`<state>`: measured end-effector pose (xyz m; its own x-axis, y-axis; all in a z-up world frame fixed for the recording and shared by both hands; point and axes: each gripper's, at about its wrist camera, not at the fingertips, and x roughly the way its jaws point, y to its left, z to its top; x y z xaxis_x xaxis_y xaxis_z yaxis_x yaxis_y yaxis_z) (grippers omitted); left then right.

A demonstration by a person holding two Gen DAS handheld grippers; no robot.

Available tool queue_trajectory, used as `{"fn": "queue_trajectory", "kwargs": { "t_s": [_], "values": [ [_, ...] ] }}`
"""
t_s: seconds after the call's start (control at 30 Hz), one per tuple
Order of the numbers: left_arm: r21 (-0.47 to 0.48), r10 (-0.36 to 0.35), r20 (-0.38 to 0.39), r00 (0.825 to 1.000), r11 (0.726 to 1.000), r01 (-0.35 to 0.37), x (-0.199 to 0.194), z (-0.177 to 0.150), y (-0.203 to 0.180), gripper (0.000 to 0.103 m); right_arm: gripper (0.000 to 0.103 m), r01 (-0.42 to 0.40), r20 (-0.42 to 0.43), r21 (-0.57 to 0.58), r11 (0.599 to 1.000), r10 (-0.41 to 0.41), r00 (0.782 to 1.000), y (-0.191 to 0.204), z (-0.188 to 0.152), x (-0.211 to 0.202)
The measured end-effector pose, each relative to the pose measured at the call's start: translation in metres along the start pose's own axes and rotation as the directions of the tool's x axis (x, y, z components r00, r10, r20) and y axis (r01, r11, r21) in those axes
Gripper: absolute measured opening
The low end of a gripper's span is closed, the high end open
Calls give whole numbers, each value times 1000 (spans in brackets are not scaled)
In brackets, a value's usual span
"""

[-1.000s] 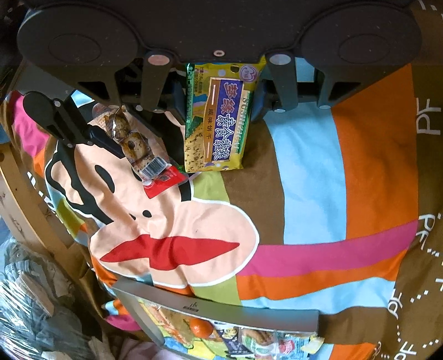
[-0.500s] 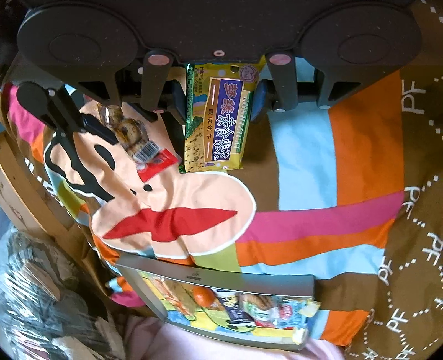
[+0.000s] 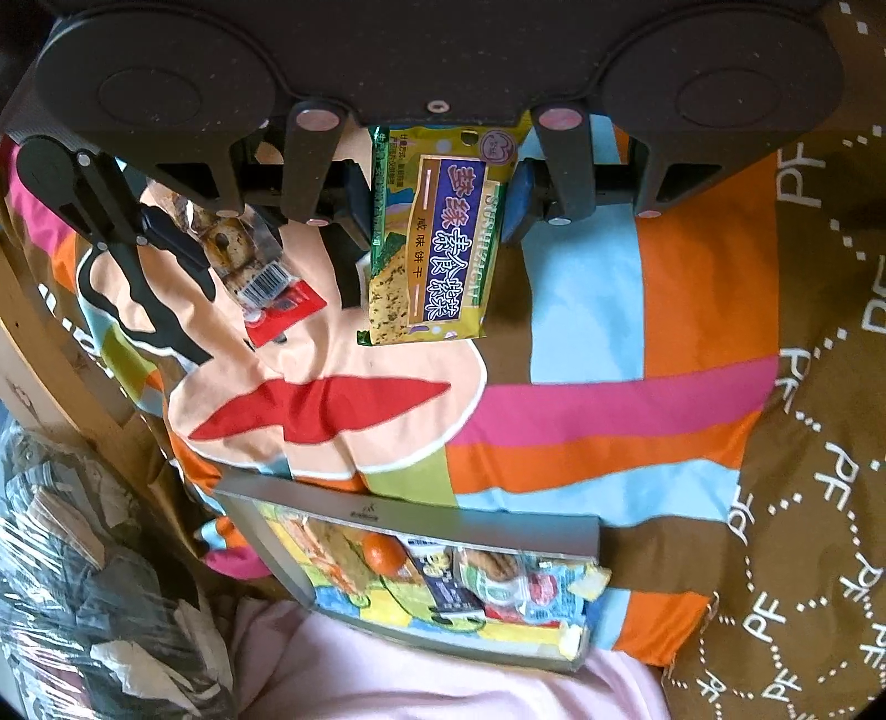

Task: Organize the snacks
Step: 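Carry the biscuit packet with the left tool while the right tool carries the cookie packet to the tray, then open both tools to drop the two packets into the tray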

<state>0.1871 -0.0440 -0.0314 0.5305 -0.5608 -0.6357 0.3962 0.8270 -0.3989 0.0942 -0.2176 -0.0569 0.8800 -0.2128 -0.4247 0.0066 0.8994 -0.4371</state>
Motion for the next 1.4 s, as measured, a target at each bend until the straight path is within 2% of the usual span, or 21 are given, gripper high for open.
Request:
{"fn": "queue_trajectory", "kwargs": {
  "t_s": [0.37,0.57,0.83,1.0,1.1,1.23,1.4],
  "values": [
    [-17,71,90,993,997,-69,-6,21,-8,49,57,31,58,12,999,-32,998,-21,23,5],
    [6,82,161,984,996,-84,-10,48,-20,49,57,2,87,57,998,-7,996,-41,48,18],
    [-33,96,215,972,995,-91,1,98,-16,49,57,-22,118,82,996,12,993,-69,84,51],
    [-35,132,268,954,991,-127,14,144,-6,50,57,-22,157,54,998,13,987,-78,117,80],
    [-44,147,292,945,989,-140,26,175,1,50,57,-33,154,82,996,20,988,-83,143,106],
    [-62,164,284,945,986,-153,49,207,6,50,57,-65,136,149,987,44,990,-90,171,142],
    [-52,194,256,947,981,-187,78,226,5,50,57,-115,97,208,971,96,991,-91,184,171]
  ]
}}
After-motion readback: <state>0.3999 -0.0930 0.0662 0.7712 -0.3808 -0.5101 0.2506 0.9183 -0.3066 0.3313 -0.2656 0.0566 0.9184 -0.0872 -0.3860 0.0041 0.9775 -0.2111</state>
